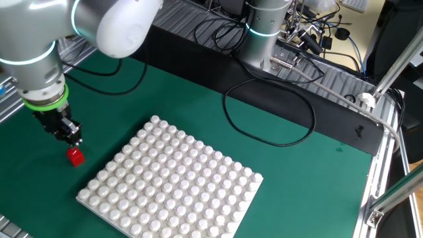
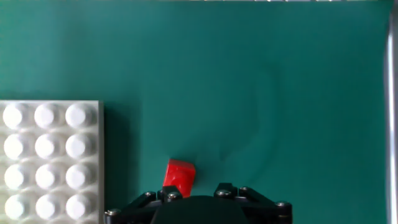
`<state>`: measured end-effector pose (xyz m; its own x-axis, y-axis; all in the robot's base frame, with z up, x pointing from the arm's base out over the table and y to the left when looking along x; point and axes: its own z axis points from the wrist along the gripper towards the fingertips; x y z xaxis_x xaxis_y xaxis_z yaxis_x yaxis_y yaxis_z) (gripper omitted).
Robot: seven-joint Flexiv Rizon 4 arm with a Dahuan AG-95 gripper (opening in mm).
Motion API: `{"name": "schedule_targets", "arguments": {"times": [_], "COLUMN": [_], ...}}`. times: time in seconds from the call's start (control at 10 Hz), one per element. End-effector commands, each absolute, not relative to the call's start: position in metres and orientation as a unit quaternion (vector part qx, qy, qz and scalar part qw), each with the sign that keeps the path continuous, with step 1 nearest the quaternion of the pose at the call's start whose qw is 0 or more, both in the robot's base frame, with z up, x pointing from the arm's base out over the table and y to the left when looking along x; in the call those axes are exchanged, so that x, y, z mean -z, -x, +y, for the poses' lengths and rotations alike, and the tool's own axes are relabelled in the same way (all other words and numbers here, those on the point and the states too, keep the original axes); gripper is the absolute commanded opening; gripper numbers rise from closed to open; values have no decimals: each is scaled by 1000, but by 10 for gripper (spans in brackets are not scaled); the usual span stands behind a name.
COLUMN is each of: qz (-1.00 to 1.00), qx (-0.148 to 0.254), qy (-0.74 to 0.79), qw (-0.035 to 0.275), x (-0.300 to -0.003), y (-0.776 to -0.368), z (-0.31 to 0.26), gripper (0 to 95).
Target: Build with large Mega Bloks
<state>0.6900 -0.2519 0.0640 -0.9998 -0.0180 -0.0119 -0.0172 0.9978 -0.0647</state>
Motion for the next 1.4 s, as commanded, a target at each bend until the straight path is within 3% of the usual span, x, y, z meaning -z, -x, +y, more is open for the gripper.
{"name": "schedule_targets", "arguments": {"times": [0.1,1.4], "qz": [1000,998], "qx": [28,14], "qy": [4,-54], "qw": [7,20], "x": [-65,-51], "y": [-688,-689], "z": [-250,-243], "gripper": [570,570]}}
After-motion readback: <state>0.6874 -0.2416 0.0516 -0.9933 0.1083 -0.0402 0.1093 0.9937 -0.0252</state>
